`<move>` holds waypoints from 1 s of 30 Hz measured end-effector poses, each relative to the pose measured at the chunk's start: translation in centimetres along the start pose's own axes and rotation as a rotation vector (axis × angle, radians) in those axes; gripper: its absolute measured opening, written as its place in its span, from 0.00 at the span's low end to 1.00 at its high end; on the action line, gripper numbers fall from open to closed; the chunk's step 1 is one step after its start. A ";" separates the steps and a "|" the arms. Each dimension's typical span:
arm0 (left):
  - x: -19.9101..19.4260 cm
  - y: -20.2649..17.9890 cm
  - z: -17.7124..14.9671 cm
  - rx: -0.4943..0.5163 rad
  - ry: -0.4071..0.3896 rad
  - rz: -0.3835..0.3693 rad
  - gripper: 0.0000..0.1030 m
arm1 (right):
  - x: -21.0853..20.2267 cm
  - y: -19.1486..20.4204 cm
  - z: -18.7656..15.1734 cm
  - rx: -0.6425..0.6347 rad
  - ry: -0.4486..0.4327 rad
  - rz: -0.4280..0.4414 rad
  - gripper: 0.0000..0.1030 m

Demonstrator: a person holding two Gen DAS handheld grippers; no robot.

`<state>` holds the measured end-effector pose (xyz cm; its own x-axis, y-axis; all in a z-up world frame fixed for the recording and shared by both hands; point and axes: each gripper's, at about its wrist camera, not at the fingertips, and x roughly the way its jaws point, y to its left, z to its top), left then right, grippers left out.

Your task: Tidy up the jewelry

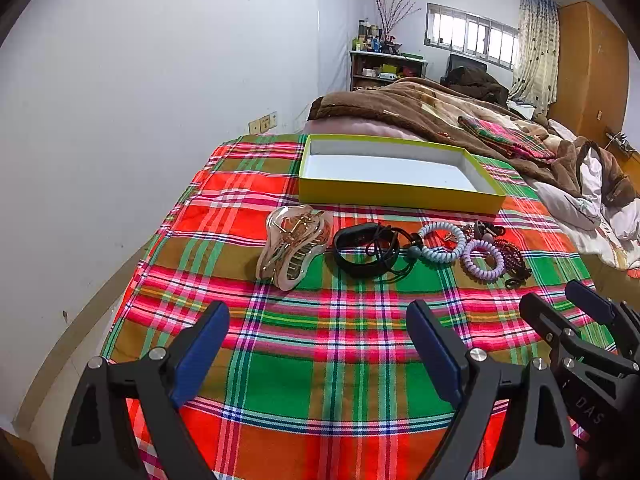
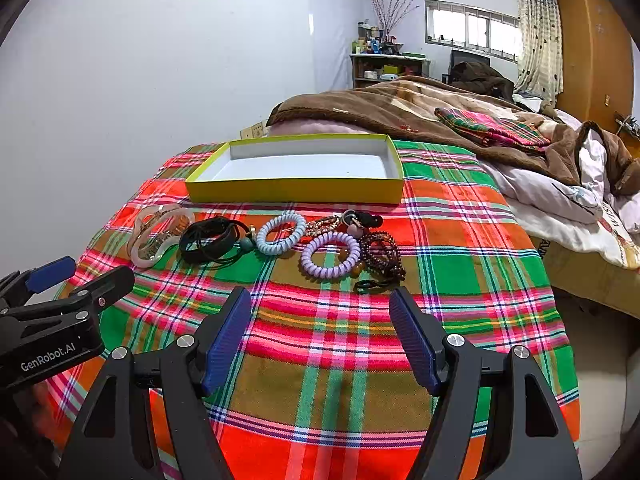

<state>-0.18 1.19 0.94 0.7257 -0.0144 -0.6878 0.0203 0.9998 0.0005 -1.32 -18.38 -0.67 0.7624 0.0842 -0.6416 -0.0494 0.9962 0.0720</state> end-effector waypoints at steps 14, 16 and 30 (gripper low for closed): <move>0.0 0.0 -0.1 0.003 0.003 0.005 0.89 | 0.0 0.1 0.0 0.001 -0.002 -0.003 0.70; 0.0 0.0 0.0 0.002 0.004 0.005 0.89 | 0.1 0.1 0.0 0.001 -0.002 -0.004 0.70; 0.1 0.1 0.0 0.005 0.005 0.006 0.89 | 0.1 0.0 0.0 0.000 -0.001 -0.004 0.70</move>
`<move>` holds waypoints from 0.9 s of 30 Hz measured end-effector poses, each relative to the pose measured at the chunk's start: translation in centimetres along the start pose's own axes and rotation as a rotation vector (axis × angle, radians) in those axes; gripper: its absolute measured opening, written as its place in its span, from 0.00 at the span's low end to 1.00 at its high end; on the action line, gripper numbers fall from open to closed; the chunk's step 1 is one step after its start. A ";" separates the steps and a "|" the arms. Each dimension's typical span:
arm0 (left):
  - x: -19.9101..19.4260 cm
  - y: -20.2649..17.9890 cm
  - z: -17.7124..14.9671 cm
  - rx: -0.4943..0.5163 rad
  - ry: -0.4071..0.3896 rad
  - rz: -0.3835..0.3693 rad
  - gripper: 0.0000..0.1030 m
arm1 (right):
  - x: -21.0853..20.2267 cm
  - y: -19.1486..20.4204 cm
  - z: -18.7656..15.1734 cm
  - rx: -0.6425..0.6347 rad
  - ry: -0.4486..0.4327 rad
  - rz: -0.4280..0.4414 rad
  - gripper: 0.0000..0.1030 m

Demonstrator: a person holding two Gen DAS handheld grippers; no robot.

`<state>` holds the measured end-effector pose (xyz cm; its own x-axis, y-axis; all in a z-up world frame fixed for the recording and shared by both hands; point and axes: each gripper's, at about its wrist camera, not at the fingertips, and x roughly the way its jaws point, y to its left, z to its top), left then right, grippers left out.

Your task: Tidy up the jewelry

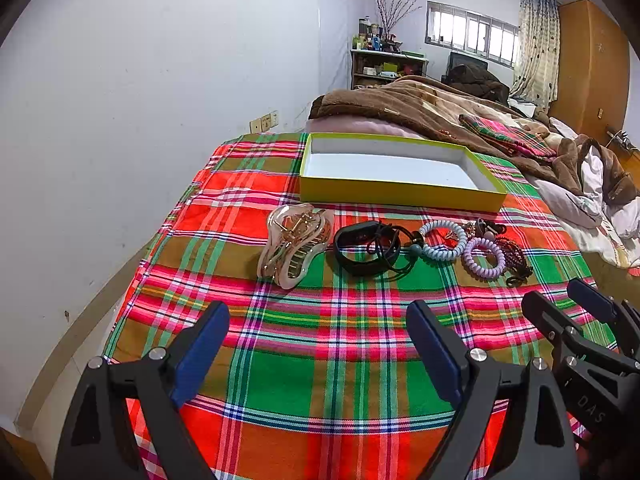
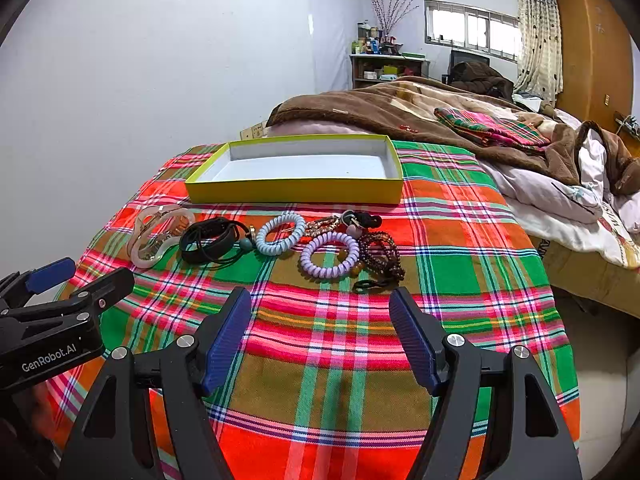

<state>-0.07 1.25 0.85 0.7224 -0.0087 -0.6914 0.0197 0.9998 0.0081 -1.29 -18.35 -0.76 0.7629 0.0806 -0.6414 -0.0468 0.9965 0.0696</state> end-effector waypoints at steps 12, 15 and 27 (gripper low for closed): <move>0.0 0.1 0.1 0.001 0.001 -0.002 0.89 | 0.1 -0.1 0.1 -0.006 0.002 0.000 0.70; 0.1 1.0 0.6 -0.015 -0.007 -0.033 0.89 | 0.6 -0.4 0.6 -0.010 0.004 0.001 0.70; 4.2 5.2 3.5 -0.017 0.060 -0.100 0.85 | 4.5 -0.6 4.4 -0.048 0.032 0.049 0.70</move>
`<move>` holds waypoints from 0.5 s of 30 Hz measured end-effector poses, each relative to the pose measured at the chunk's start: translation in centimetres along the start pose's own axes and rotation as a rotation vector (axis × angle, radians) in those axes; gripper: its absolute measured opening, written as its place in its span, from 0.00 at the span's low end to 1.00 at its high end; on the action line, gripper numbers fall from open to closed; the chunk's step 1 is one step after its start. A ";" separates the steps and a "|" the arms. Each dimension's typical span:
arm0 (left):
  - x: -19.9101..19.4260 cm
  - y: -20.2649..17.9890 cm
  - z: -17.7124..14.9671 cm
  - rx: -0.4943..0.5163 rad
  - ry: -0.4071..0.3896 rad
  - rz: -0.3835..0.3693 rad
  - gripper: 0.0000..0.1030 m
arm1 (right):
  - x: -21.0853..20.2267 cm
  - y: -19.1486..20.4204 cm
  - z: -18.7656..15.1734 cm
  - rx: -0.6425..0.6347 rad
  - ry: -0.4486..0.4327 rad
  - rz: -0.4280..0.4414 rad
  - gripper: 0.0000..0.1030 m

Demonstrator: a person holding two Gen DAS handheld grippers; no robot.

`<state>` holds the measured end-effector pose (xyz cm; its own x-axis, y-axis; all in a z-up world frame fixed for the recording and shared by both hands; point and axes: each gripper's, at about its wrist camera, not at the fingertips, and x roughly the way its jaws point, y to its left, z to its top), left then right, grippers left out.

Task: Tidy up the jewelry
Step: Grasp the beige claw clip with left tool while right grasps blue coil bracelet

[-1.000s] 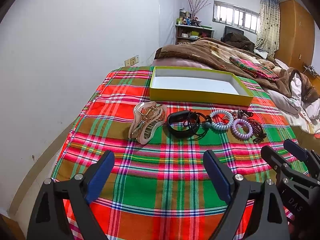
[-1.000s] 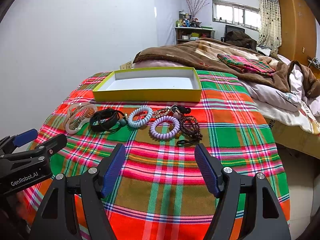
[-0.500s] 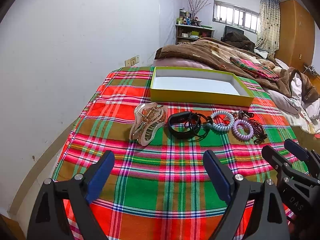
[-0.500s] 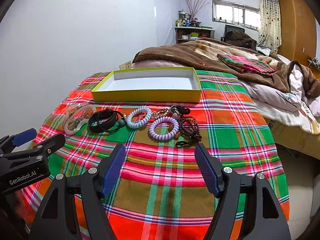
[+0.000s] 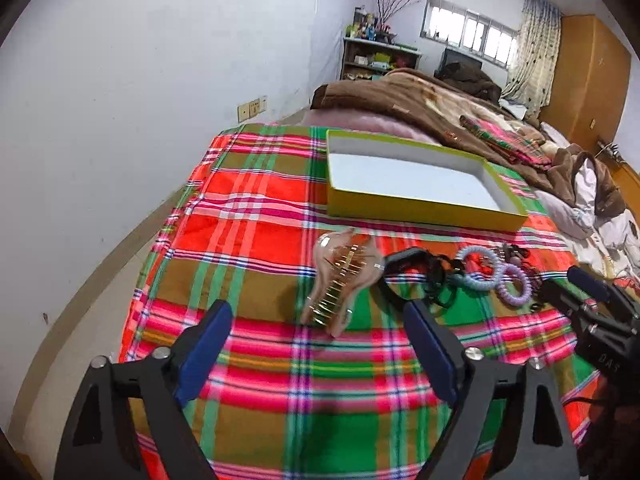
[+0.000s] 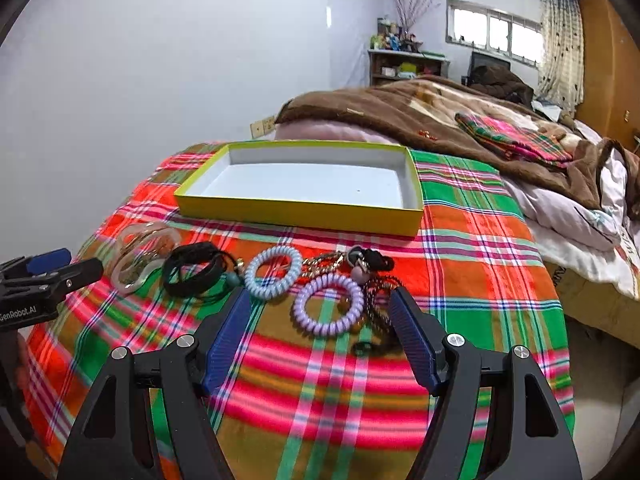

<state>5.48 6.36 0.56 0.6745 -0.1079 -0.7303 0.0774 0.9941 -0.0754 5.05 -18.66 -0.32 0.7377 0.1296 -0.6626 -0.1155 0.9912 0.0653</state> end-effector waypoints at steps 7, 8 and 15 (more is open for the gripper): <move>3.0 0.1 0.9 0.026 0.053 -0.019 0.84 | 2.1 0.8 1.4 -0.028 0.027 0.021 0.70; 3.5 0.1 1.1 0.024 0.065 -0.028 0.84 | 2.4 0.9 1.5 -0.032 0.038 0.023 0.70; 5.4 0.1 1.3 0.036 0.105 -0.050 0.68 | 4.9 1.1 2.2 -0.054 0.091 0.037 0.70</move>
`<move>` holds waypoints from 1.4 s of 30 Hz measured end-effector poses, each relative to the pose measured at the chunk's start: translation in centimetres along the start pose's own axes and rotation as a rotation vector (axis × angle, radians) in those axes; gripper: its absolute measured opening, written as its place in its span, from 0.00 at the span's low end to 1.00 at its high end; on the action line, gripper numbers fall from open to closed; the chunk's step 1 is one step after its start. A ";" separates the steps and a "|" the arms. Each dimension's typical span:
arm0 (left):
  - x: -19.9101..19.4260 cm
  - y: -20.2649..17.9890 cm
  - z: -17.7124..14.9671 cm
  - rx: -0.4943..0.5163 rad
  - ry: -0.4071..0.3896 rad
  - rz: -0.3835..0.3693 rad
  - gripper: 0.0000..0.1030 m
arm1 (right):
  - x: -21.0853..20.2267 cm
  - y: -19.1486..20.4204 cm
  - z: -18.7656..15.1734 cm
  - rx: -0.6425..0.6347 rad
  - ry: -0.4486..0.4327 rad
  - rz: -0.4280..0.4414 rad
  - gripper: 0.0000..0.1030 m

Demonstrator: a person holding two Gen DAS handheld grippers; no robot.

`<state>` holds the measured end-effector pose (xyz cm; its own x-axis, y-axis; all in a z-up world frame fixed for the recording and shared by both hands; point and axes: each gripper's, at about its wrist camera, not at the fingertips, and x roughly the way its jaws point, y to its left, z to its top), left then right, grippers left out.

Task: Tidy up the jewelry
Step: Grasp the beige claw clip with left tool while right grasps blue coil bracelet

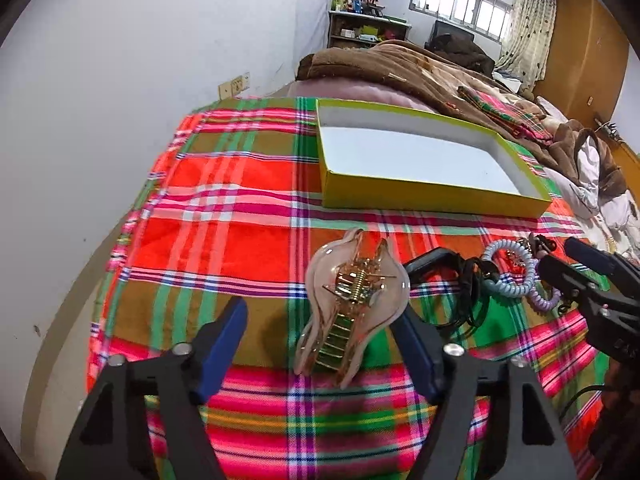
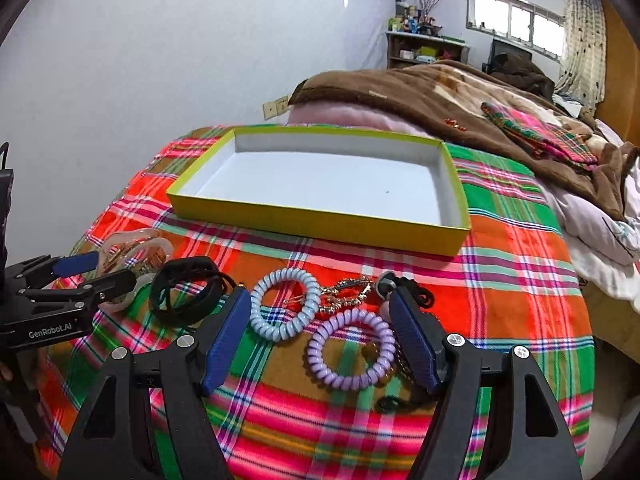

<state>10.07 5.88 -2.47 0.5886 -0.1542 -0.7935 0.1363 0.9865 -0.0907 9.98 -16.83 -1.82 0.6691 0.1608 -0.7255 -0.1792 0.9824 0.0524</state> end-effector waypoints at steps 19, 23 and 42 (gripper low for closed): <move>1.4 0.4 0.9 0.000 0.026 -0.057 0.33 | 3.3 0.4 1.2 -0.091 0.084 0.087 0.41; 1.4 0.4 1.0 -0.001 0.025 -0.056 0.33 | 3.3 0.7 1.2 -0.126 0.090 0.079 0.33; 0.5 0.3 1.5 -0.003 0.019 -0.041 0.30 | 1.8 0.6 1.3 -0.121 0.055 0.074 0.09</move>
<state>11.56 6.03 -1.97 0.5674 -0.1931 -0.8005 0.1577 0.9796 -0.1246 12.00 -15.79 -2.17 0.6110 0.2233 -0.7595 -0.3141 0.9490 0.0264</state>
